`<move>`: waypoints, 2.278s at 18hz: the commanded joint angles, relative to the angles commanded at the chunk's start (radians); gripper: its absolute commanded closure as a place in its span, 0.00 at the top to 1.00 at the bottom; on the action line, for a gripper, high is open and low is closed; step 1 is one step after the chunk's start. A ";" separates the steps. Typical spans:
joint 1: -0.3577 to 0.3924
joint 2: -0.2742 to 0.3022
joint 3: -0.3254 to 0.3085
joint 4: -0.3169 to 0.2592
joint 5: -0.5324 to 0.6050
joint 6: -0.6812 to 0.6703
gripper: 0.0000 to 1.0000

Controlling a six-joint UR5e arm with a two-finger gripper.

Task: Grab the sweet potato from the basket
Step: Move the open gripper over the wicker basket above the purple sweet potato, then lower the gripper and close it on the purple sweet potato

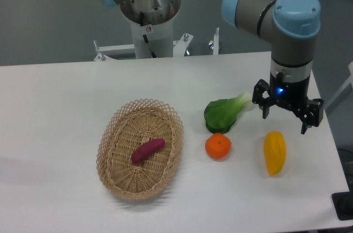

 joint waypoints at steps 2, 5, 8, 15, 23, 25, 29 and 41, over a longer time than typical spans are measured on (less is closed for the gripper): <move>-0.003 0.006 0.002 -0.003 0.000 -0.018 1.00; -0.024 0.009 -0.003 -0.006 -0.002 -0.101 1.00; -0.066 0.021 -0.031 -0.008 -0.002 -0.185 1.00; -0.238 0.018 -0.135 0.011 -0.002 -0.573 1.00; -0.388 -0.003 -0.386 0.267 0.005 -0.620 1.00; -0.411 -0.020 -0.396 0.299 0.006 -0.623 1.00; -0.439 -0.048 -0.400 0.304 0.006 -0.621 1.00; -0.486 -0.092 -0.411 0.305 0.029 -0.588 1.00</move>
